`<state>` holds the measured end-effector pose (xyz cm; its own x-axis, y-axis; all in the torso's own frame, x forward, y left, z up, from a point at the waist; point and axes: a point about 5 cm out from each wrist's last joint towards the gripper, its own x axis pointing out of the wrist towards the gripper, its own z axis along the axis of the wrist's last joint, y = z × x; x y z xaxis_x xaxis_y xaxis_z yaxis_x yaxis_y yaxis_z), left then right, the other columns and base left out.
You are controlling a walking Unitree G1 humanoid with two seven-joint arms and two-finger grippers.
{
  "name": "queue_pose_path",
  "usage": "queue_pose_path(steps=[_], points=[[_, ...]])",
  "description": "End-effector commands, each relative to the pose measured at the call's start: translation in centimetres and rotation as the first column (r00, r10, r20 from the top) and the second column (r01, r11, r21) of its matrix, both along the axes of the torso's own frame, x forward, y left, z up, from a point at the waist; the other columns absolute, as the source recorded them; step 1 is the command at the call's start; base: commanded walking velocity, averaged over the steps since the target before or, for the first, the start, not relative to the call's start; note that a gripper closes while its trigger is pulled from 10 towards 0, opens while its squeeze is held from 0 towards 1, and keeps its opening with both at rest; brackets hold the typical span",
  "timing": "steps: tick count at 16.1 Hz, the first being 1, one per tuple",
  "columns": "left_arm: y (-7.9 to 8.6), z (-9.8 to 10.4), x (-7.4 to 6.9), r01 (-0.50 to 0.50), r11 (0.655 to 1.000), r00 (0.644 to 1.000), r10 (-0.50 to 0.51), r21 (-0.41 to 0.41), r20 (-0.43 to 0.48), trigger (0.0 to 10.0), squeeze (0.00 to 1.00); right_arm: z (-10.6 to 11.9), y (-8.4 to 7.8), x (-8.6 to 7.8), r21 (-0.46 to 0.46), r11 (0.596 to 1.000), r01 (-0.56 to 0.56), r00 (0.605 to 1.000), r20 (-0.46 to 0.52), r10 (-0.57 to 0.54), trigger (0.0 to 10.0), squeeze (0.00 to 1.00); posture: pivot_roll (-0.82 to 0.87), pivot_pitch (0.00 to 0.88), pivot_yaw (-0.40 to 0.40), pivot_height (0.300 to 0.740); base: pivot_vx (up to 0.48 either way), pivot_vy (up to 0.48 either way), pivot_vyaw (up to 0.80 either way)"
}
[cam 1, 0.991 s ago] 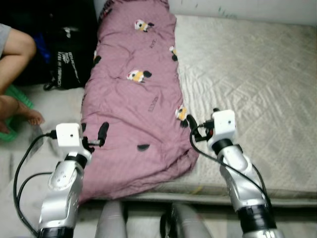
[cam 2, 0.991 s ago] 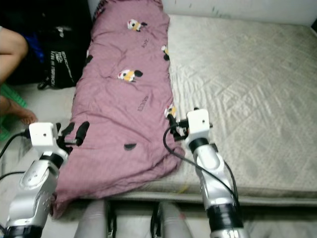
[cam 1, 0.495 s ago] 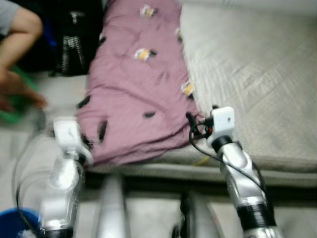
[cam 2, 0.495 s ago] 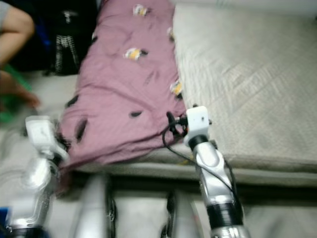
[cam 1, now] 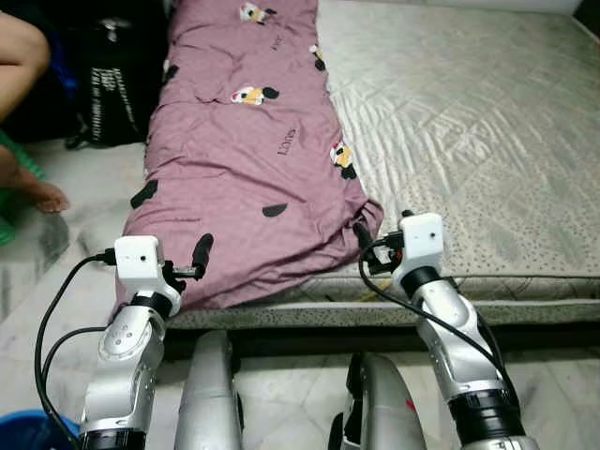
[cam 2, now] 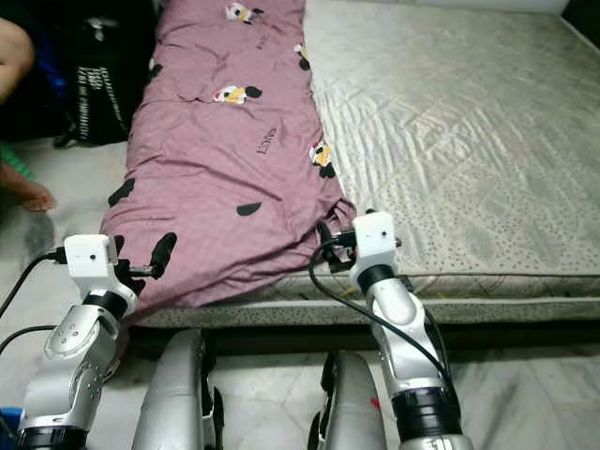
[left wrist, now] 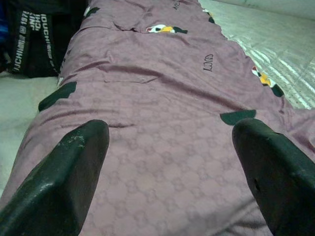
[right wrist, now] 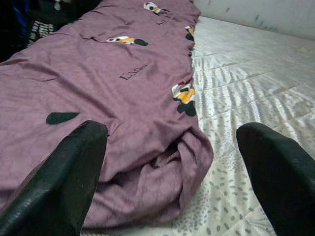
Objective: Clean up the room
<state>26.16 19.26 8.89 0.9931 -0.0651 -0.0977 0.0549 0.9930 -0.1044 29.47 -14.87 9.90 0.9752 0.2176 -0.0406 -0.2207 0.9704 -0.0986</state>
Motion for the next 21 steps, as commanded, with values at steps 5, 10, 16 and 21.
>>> queue_pose_path(steps=[5, 10, 16, 21], points=[[0.0, 0.3, 0.0, 0.007, 1.0, 1.0, -0.007, 0.016, 0.012, 10.0, 0.0, 0.2, 0.2, 0.1, -0.002, 1.0, -0.006, 1.0, -0.001, 0.006, 10.0, 0.0, 0.05, 0.137, -0.052, 0.61, 0.0, 0.288, 0.0], [-0.1, 0.3, 0.1, 0.006, 1.0, 1.0, -0.007, 0.017, 0.013, 10.0, 0.0, 0.0, 0.3, 0.2, -0.005, 1.0, -0.012, 1.0, -0.015, 0.012, 10.0, 0.0, 0.06, 0.136, -0.054, 0.61, 0.0, 0.0, 0.0], [1.4, 0.6, -1.1, -0.03, 0.998, 1.0, 0.03, 0.058, 0.005, 10.0, 0.0, -0.3, 2.3, 0.6, 0.015, 0.994, -0.108, 0.993, -0.037, 0.109, 10.0, 0.0, 0.1, 0.181, -0.054, 0.61, 0.0, 0.0, 0.07], [2.1, 1.3, -3.0, -0.024, 0.994, 1.0, 0.025, 0.107, -0.012, 10.0, 0.0, -1.5, 3.5, 1.0, 0.025, 0.99, -0.136, 0.986, -0.098, 0.137, 10.0, 0.0, 0.16, 0.275, -0.034, 0.61, 0.0, 0.0, 0.51]])
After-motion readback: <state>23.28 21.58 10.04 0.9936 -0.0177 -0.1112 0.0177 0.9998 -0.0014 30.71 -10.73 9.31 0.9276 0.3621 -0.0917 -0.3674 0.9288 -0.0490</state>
